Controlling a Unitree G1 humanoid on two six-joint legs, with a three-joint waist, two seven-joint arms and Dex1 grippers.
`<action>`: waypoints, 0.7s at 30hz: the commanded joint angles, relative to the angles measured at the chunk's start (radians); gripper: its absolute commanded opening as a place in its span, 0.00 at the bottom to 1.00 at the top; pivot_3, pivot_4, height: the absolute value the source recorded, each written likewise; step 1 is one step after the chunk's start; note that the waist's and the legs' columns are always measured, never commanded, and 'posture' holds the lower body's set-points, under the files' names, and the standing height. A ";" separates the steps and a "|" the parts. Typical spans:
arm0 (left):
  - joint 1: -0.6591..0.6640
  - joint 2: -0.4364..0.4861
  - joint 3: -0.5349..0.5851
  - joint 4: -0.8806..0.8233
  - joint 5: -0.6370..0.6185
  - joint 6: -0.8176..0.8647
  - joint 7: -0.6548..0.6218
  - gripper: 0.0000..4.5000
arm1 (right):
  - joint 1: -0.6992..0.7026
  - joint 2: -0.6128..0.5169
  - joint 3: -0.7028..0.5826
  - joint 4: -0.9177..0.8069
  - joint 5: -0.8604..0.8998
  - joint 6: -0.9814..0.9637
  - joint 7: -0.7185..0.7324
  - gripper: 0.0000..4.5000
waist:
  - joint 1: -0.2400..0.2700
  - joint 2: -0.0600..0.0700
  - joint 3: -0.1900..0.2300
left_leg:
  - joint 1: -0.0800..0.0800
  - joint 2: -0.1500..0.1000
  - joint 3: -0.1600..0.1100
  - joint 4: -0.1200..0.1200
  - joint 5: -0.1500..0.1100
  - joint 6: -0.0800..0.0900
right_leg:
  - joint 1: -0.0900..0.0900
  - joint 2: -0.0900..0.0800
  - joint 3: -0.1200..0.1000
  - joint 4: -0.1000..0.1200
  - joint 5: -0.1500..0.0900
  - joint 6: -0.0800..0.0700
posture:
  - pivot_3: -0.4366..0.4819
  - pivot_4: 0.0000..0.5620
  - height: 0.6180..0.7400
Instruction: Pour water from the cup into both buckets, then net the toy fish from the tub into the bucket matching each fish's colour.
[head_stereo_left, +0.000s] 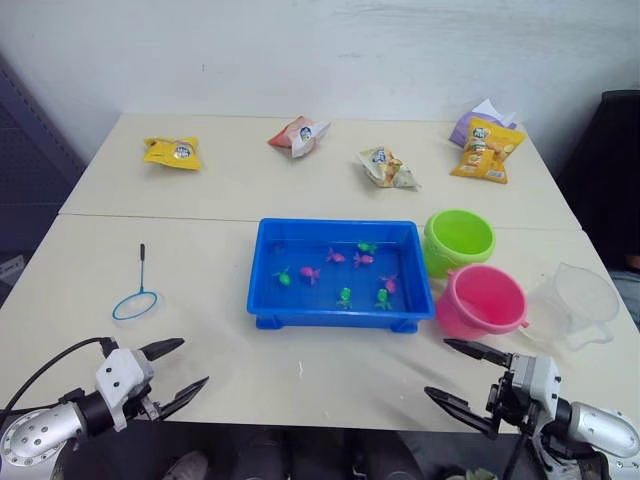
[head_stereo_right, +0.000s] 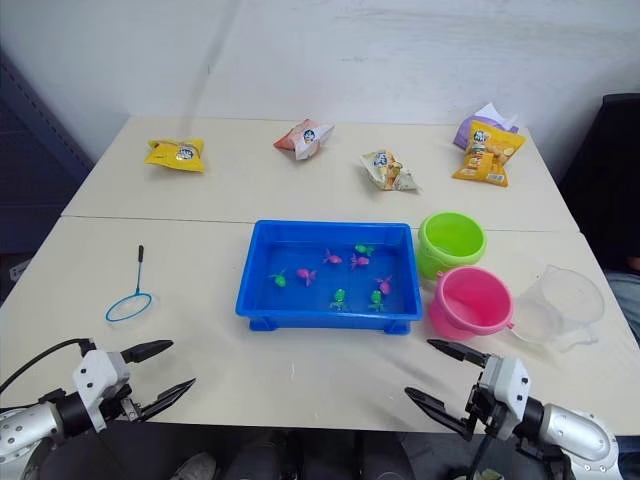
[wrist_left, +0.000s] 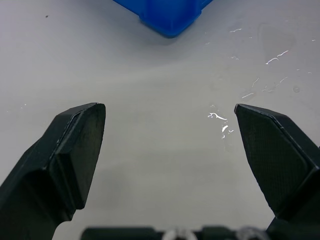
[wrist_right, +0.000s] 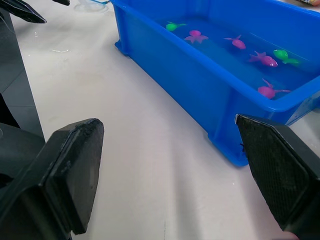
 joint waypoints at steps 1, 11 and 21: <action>-0.010 0.037 -0.025 -0.112 -0.078 0.077 -0.042 0.99 | 0.028 0.036 -0.050 -0.043 0.034 -0.005 -0.064 1.00 | 0.000 0.000 0.000 | 0.000 0.000 0.000 0.000 0.000 0.000 | 0.000 0.000 0.000 0.000 0.000 0.000 | 0.48 0.27 0.98; -0.327 0.034 -0.245 -0.445 -0.366 0.501 -0.006 0.99 | 0.349 0.323 -0.351 -0.311 0.194 0.053 -0.478 1.00 | 0.014 0.009 -0.004 | -0.002 0.002 -0.001 0.000 0.002 -0.003 | 0.002 0.000 -0.003 0.000 0.000 0.000 | 0.48 0.27 0.98; -0.523 -0.006 -0.393 -0.420 -0.318 0.563 -0.027 0.99 | 0.291 0.399 -0.436 -0.249 0.054 0.301 -0.903 1.00 | -0.005 0.009 -0.004 | -0.001 0.002 0.001 0.000 0.005 -0.009 | 0.000 0.001 0.001 0.003 -0.001 -0.001 | 0.48 0.27 0.98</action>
